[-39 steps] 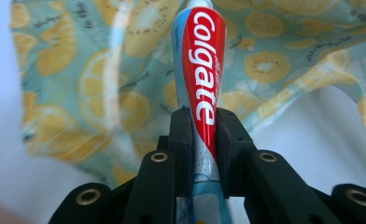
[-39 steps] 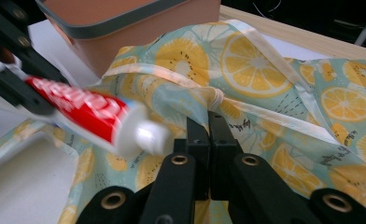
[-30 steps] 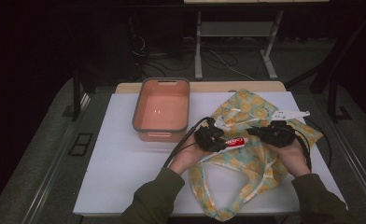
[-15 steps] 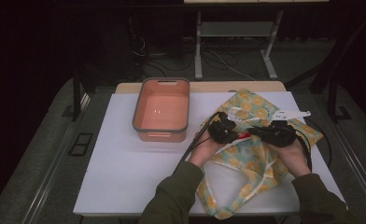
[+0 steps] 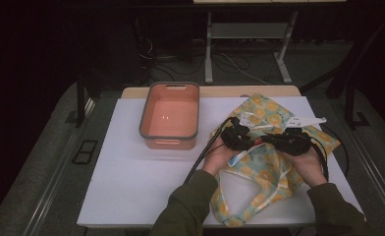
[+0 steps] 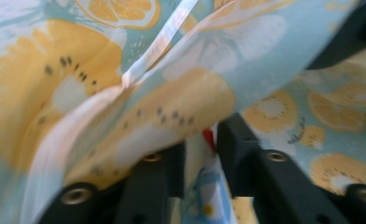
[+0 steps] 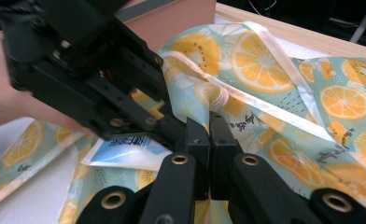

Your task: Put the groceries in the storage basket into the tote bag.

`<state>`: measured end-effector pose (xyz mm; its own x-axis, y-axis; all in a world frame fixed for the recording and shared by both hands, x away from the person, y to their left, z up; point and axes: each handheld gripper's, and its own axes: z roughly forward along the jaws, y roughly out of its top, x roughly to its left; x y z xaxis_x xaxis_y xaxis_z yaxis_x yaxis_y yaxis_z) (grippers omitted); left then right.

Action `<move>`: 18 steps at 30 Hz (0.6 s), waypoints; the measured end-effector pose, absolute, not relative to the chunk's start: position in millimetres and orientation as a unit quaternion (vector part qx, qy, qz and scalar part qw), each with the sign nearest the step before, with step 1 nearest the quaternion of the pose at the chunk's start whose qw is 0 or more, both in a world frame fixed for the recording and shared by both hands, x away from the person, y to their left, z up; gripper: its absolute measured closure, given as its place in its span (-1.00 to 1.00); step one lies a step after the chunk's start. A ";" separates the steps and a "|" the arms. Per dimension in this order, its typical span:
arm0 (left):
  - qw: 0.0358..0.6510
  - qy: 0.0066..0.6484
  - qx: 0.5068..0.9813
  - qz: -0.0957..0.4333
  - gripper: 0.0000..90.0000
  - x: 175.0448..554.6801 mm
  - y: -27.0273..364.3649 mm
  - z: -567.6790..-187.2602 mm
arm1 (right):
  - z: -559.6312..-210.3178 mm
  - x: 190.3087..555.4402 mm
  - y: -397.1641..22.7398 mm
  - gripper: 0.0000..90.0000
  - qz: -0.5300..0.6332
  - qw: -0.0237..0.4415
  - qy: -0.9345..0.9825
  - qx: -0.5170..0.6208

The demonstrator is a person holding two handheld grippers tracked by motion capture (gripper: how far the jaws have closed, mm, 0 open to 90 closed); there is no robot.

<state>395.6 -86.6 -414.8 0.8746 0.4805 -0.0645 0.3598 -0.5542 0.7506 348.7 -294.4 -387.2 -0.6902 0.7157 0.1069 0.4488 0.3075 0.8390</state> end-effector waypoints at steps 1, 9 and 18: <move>0.405 0.238 0.879 0.075 0.45 393.8 -83.0 -413.7 | -387.4 348.7 -294.2 0.98 0.460 0.144 0.796 0.367; 0.423 0.233 0.872 0.081 0.18 369.6 -38.9 -397.9 | -389.4 348.8 -292.5 0.98 0.457 0.144 0.798 0.365; 0.396 0.254 0.876 0.108 -0.07 336.0 7.6 -403.1 | -391.4 348.9 -289.9 0.98 0.451 0.142 0.803 0.363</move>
<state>336.0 7.6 -403.1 0.8473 0.5309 -0.0125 0.3604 -0.5576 0.7478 348.9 -289.9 -391.4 -0.6957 0.7113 0.1004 0.4554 0.3287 0.8274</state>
